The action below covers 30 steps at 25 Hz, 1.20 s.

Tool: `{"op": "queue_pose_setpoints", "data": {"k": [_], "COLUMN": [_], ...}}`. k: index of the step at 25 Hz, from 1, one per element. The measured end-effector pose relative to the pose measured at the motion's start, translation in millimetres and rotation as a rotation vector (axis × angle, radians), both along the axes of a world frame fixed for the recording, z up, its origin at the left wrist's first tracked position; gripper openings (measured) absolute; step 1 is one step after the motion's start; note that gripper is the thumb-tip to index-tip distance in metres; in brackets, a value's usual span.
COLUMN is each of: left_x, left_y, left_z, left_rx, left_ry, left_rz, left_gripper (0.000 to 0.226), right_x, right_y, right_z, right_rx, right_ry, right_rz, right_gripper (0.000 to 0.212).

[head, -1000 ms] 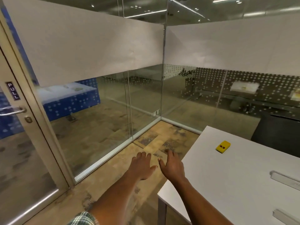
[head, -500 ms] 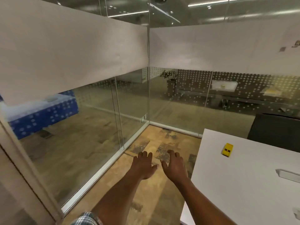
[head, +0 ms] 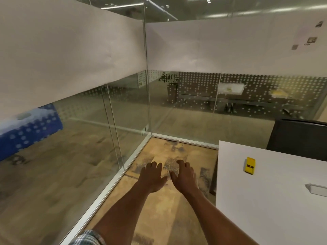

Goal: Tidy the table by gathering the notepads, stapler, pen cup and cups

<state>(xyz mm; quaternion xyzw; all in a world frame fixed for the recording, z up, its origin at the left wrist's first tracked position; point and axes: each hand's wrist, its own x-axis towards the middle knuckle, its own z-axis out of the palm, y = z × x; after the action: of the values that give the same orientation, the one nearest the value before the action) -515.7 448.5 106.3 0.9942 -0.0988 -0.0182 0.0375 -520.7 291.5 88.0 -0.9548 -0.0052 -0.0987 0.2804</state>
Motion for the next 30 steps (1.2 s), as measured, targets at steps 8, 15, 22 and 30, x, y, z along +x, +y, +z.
{"op": "queue_pose_setpoints", "data": {"k": [8, 15, 22, 30], "left_x": [148, 247, 377, 544], "left_y": [-10, -34, -48, -53], "left_z": [3, -5, -18, -18], "left_rx": [-0.057, -0.073, -0.081, -0.023], "left_ry": [-0.015, 0.027, 0.048, 0.072], "left_rz": [-0.082, -0.125, -0.237, -0.436], "left_gripper": [0.063, 0.058, 0.061, 0.067], "right_x": [140, 229, 338, 466], "right_y": [-8, -20, -34, -36], "right_z": [-1, -1, -6, 4], "right_rx": [0.04, 0.015, -0.018, 0.024], "right_ry": [0.005, 0.066, 0.087, 0.079], "right_rz": [-0.085, -0.14, -0.256, -0.456], "right_gripper": [0.053, 0.056, 0.055, 0.055]}}
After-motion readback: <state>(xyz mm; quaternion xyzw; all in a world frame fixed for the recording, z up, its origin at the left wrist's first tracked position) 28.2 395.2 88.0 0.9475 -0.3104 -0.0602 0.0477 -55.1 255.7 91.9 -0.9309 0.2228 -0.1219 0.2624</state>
